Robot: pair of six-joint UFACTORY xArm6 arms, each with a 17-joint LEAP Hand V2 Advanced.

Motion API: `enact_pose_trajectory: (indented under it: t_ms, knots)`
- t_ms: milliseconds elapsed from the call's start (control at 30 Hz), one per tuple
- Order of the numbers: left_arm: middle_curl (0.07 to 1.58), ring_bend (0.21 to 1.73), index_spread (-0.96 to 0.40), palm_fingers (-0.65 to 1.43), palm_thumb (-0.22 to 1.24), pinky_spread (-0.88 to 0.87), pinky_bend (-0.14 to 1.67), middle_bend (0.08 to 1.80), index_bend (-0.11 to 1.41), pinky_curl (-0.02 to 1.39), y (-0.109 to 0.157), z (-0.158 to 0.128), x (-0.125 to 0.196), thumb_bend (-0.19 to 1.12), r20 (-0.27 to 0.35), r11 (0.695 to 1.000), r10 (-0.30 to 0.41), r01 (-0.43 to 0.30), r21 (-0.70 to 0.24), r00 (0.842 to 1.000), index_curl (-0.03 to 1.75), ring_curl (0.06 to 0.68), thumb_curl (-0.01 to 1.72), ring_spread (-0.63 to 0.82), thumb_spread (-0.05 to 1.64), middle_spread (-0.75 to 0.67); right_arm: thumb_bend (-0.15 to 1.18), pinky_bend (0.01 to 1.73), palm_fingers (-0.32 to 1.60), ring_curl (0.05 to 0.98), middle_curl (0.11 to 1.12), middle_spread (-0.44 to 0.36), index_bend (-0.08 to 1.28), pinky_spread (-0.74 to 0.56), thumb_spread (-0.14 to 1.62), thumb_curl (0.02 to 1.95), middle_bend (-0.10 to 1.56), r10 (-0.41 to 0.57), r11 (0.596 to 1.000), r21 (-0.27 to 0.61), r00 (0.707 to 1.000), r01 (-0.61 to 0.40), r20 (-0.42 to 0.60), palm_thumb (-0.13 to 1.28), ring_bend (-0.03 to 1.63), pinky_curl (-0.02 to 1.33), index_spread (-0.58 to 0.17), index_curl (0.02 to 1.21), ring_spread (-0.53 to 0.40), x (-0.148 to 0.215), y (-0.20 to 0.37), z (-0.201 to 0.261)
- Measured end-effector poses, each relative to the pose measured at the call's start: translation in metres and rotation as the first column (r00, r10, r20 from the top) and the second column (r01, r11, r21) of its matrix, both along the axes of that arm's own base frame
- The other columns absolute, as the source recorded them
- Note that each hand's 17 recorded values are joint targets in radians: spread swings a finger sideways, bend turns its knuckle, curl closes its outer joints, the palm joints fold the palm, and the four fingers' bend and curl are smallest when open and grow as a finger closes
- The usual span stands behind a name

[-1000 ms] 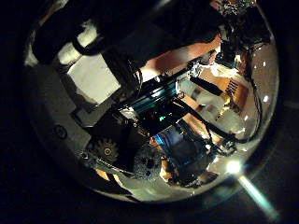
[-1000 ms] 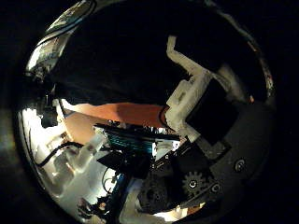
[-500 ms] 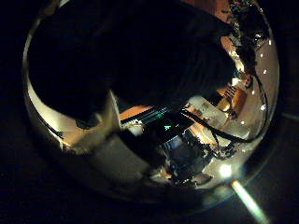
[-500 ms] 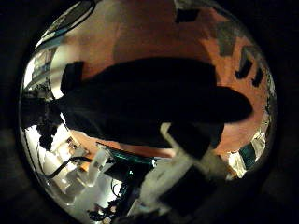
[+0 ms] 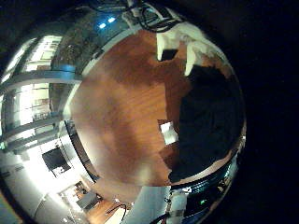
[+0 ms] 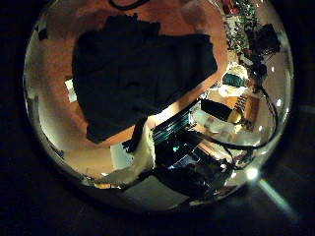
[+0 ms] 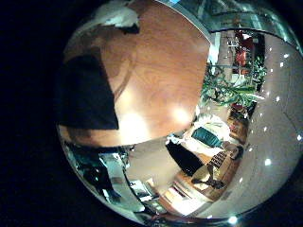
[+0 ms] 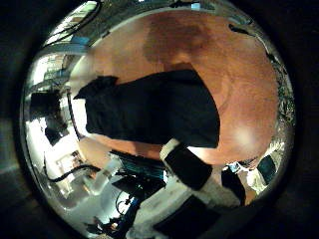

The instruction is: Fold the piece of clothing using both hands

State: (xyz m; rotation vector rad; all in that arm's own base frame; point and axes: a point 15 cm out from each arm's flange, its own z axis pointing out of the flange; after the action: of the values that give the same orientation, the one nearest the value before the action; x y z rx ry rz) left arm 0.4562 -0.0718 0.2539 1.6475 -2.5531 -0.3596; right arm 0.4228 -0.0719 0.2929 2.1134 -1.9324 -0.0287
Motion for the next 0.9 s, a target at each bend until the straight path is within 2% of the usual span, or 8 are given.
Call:
enact_pose_trajectory:
  t_ms: [133,267,400,567,767,900]
  knots:
    - [0.4,0.73,0.0,-0.08,0.33,0.45,0.46,0.15,0.15,0.42,-0.005,-0.018,-0.04,-0.02,-0.045,1.0,-0.028,0.028,0.004,0.999,0.51,0.258,0.35,0.42,1.09,0.38,-0.02,0.66,0.2,0.368,0.45,-0.195,0.18,0.17,1.28,0.31,0.46,0.052,0.999,0.011,0.998,-0.051,-0.046,0.54,0.81,0.34,-0.429,0.46,-0.187,-0.044,0.002,-0.031]
    - [0.35,0.71,0.01,-0.05,0.33,0.45,0.45,0.15,0.16,0.4,-0.014,-0.034,-0.059,-0.02,-0.053,0.999,-0.042,0.041,-0.014,0.998,0.46,0.249,0.34,0.43,1.1,0.38,-0.03,0.65,0.16,0.355,0.43,-0.195,0.17,0.16,1.23,0.3,0.42,0.086,0.996,0.027,0.99,-0.084,-0.116,0.5,0.77,0.33,-0.422,0.44,-0.188,-0.082,0.004,-0.067]
    - [0.33,0.69,0.01,-0.04,0.34,0.46,0.44,0.16,0.16,0.39,-0.017,-0.05,-0.075,-0.02,-0.079,0.999,-0.035,0.033,-0.035,0.996,0.42,0.242,0.33,0.43,1.1,0.38,-0.03,0.63,0.11,0.329,0.41,-0.18,0.18,0.17,1.18,0.3,0.39,0.103,0.995,0.029,0.989,-0.1,-0.107,0.44,0.7,0.31,-0.41,0.41,-0.16,-0.081,0.004,-0.084]
    - [0.3,0.69,0.01,-0.02,0.34,0.46,0.43,0.17,0.16,0.37,-0.017,-0.056,-0.086,-0.02,-0.08,0.999,-0.03,0.027,-0.044,0.996,0.39,0.239,0.33,0.43,1.1,0.38,-0.03,0.59,0.12,0.298,0.39,-0.159,0.18,0.2,1.13,0.29,0.35,0.111,0.993,0.039,0.988,-0.108,-0.108,0.4,0.63,0.29,-0.399,0.39,-0.118,-0.078,0.003,-0.122]
    - [0.29,0.68,0.01,-0.01,0.33,0.45,0.43,0.17,0.17,0.36,-0.015,-0.057,-0.089,-0.02,-0.082,0.999,-0.03,0.026,-0.046,0.996,0.37,0.235,0.32,0.44,1.11,0.36,-0.02,0.54,0.2,0.285,0.39,-0.126,0.18,0.21,1.08,0.31,0.33,0.082,0.996,0.042,0.98,-0.076,-0.18,0.43,0.62,0.27,-0.381,0.37,-0.102,-0.082,0.0,-0.152]
    - [0.28,0.68,0.01,0.0,0.32,0.45,0.43,0.18,0.17,0.36,-0.015,-0.055,-0.088,-0.02,-0.074,0.999,-0.028,0.025,-0.048,0.997,0.36,0.234,0.32,0.44,1.11,0.36,-0.01,0.52,0.27,0.28,0.38,-0.121,0.18,0.2,1.05,0.32,0.32,0.078,0.997,-0.005,0.972,-0.081,-0.22,0.48,0.62,0.26,-0.382,0.37,-0.117,-0.085,-0.012,-0.163]
